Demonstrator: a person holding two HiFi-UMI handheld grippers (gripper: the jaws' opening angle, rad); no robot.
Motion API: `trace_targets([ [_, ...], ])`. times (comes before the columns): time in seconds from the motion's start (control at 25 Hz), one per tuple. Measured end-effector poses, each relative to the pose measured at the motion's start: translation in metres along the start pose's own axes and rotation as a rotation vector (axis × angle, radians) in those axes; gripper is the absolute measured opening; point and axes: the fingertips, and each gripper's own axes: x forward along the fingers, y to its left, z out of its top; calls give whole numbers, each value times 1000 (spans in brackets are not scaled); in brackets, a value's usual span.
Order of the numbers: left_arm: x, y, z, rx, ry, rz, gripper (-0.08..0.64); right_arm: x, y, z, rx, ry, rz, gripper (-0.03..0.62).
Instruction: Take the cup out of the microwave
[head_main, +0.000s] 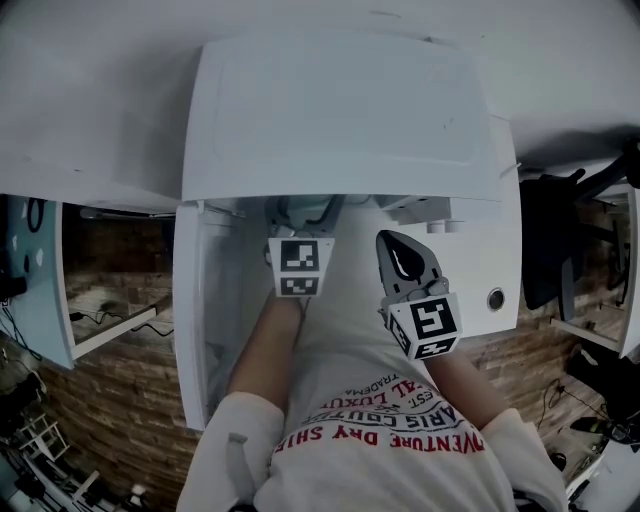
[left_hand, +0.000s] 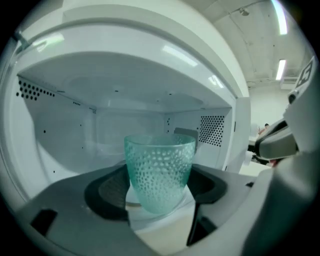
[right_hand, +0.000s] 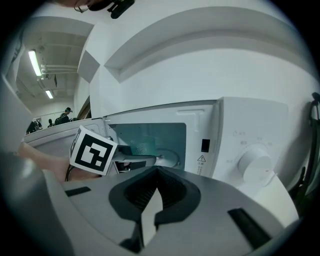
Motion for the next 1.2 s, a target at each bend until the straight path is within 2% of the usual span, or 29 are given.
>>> trace_targets([
  [0.24, -38, -33, 0, 0, -7, -26, 357, -16, 2, 8, -9, -40, 6, 5],
  [0.52, -93, -47, 14, 15, -51, -40, 357, -26, 18, 24, -25, -98, 26, 5],
  [0.72, -126, -52, 40, 19, -110, -42, 359, -32, 30, 44, -34, -160, 44, 5],
  [0.88, -143, -47, 74, -18, -184, -20, 359, -38, 38, 67, -41, -225, 51, 5],
  [0.96, -149, -42, 89, -6, -211, -14, 359, -41, 41, 77, -50, -255, 50, 5],
  [1.04, -152, -37, 100, 10, -225, -7, 359, -45, 43, 86, -67, -287, 42, 5],
  [1.2, -153, -26, 115, -22, -232, 11, 359, -54, 41, 102, -100, -341, 12, 5],
])
